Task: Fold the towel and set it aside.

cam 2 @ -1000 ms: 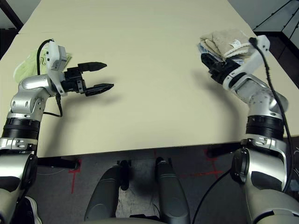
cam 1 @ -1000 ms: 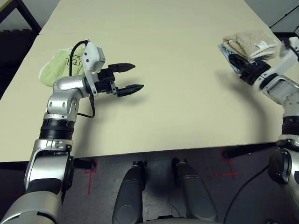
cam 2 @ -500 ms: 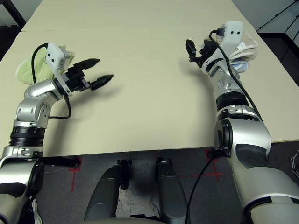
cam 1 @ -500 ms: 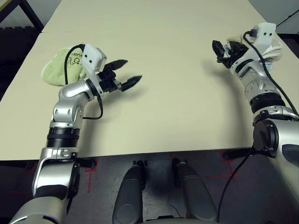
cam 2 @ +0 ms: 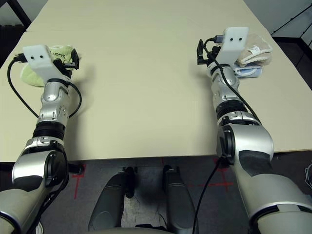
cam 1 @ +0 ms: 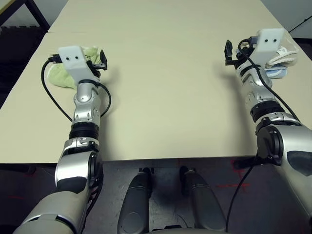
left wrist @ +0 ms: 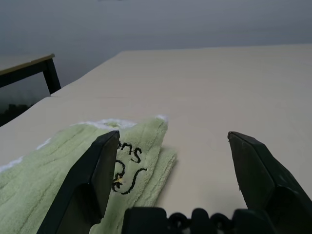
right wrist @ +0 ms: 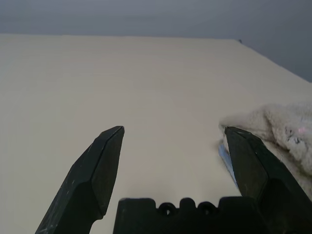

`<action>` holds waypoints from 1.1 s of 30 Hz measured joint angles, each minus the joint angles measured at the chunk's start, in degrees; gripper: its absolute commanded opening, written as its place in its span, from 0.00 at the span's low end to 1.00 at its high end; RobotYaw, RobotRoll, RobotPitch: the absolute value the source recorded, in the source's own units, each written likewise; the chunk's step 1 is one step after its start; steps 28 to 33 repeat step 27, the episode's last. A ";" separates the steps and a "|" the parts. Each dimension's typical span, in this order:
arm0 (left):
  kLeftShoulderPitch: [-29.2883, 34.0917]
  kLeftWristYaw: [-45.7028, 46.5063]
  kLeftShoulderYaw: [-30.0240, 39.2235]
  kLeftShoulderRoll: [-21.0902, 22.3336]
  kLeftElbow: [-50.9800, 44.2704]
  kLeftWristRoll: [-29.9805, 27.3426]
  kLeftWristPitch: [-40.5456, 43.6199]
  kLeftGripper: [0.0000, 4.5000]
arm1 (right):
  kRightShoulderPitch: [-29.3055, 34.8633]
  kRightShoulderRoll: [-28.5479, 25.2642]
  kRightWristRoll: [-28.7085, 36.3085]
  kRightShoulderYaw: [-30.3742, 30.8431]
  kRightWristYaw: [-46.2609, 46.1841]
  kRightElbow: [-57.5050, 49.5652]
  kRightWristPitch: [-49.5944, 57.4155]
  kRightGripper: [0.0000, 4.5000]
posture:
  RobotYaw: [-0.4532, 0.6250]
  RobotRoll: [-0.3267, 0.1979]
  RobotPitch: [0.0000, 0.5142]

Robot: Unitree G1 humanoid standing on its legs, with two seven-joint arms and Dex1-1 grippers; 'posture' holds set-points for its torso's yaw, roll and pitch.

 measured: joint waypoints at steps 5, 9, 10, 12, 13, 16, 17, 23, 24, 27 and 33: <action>-0.21 -7.90 0.03 2.40 3.53 -0.76 -1.97 1.00 | 1.89 -0.44 1.61 -1.89 5.79 0.05 -0.01 1.00 | 0.47 0.62 0.43; -0.21 -12.88 0.17 3.16 3.99 -2.05 -2.71 1.00 | 2.68 -0.71 2.67 -3.27 10.46 0.05 -1.14 1.00 | 0.47 0.62 0.42; -0.21 -13.22 0.26 3.35 4.26 -2.29 -2.91 1.00 | 2.90 -0.92 2.74 -3.47 11.16 0.05 -1.34 1.00 | 0.46 0.62 0.42; -0.21 -13.53 0.68 3.65 5.30 -2.62 -3.48 1.00 | 3.38 -1.19 2.85 -3.69 12.52 0.05 -1.90 1.00 | 0.46 0.62 0.42; -0.21 -13.52 0.84 3.67 5.79 -2.70 -3.75 1.00 | 3.56 -1.21 2.84 -3.73 12.79 0.05 -2.07 1.00 | 0.46 0.62 0.42; -0.25 -13.51 1.31 3.67 7.31 -2.82 -4.70 1.00 | 3.72 -1.20 2.69 -3.73 12.69 0.06 -2.27 1.00 | 0.45 0.62 0.41; -0.28 -13.51 1.34 3.67 8.09 -2.82 -4.90 1.00 | 3.72 -1.20 2.64 -3.73 12.56 0.06 -2.37 1.00 | 0.45 0.62 0.41; -0.76 -14.67 1.31 3.67 9.96 -2.81 -5.40 1.00 | 3.70 -1.21 2.78 -4.10 11.55 0.07 -2.41 1.00 | 0.44 0.62 0.39; -0.78 -15.08 1.33 3.67 10.02 -2.83 -5.40 1.00 | 3.70 -1.22 2.79 -4.20 11.50 0.07 -2.40 1.00 | 0.44 0.62 0.39; -0.97 -16.27 1.35 3.87 10.06 -2.88 -5.40 1.00 | 3.69 -1.53 2.77 -4.21 11.55 0.07 -2.33 1.00 | 0.44 0.62 0.39; -0.97 -16.27 1.35 3.87 10.06 -2.88 -5.40 1.00 | 3.69 -1.53 2.77 -4.21 11.55 0.07 -2.33 1.00 | 0.44 0.62 0.39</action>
